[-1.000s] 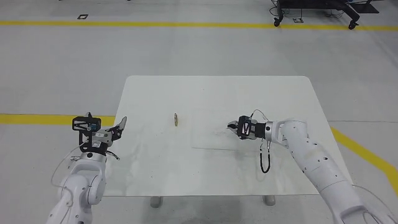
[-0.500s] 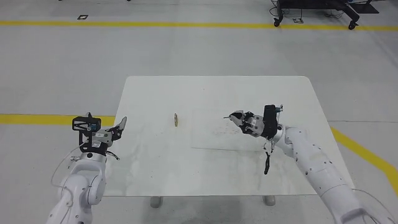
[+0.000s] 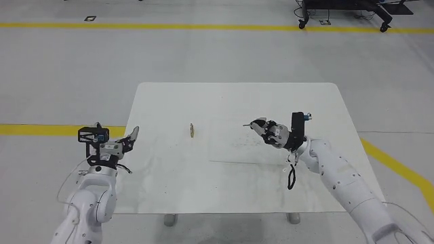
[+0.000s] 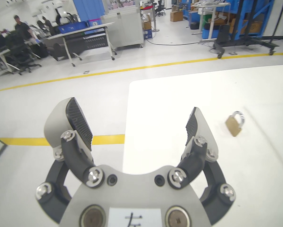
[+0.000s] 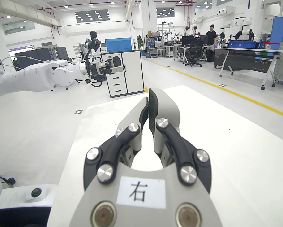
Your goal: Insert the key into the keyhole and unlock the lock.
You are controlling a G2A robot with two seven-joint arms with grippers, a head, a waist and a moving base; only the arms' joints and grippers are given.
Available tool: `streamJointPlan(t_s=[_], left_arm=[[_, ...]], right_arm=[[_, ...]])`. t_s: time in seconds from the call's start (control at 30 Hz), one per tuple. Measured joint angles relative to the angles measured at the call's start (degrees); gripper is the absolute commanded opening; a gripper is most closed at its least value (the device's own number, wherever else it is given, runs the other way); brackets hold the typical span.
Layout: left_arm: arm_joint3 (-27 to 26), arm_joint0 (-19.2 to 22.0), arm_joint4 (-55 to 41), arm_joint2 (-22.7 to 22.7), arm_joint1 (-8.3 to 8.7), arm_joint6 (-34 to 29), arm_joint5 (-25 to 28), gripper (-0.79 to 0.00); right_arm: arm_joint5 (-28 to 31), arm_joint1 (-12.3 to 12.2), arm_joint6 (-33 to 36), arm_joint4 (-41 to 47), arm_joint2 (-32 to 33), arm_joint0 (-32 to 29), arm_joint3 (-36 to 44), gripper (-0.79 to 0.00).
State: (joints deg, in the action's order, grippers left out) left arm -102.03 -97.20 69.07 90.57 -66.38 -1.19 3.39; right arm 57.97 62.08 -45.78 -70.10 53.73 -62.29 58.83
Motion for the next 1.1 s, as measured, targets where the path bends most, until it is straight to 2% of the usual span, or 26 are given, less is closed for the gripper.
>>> streamJointPlan(t_s=[0.17,0.3,0.4,0.6,0.77,0.8,0.9,1.1], left_arm=[[4.4,6.8,-17.1,-4.1,-0.55,-6.2,12.7,0.0],[10.0,14.0,-32.5,-8.9,-1.1,-14.3,22.9,0.0],[14.4,18.9,-43.5,-12.8,-1.6,-20.4,28.2,0.0],[22.8,28.3,-59.0,-18.5,-2.41,-31.3,33.2,0.0],[28.5,33.8,-65.4,-22.1,-2.87,-38.5,36.6,0.0],[29.8,34.7,-65.9,-22.8,-3.02,-39.1,37.5,-0.074],[32.5,36.3,-68.3,-24.7,-3.41,-40.2,40.1,-0.388],[37.0,38.7,-76.0,-27.8,-3.75,-46.2,45.5,-0.456]], right_arm=[[0.0,1.2,3.2,9.7,-4.8,0.4,0.4,-0.785],[0.0,1.9,4.1,16.9,-10.2,2.2,0.6,-0.785],[0.0,2.0,4.0,21.6,-14.1,3.6,0.8,-0.785],[0.0,1.5,4.5,30.2,-21.4,6.5,1.6,-0.785],[0.0,0.7,6.3,36.4,-27.1,8.8,3.3,-0.785],[0.0,0.5,6.6,37.9,-28.4,9.5,3.8,-0.785],[0.0,0.2,6.9,41.3,-31.4,11.0,4.6,-0.785],[0.0,-0.1,8.1,48.4,-36.2,13.6,4.7,-0.785]])
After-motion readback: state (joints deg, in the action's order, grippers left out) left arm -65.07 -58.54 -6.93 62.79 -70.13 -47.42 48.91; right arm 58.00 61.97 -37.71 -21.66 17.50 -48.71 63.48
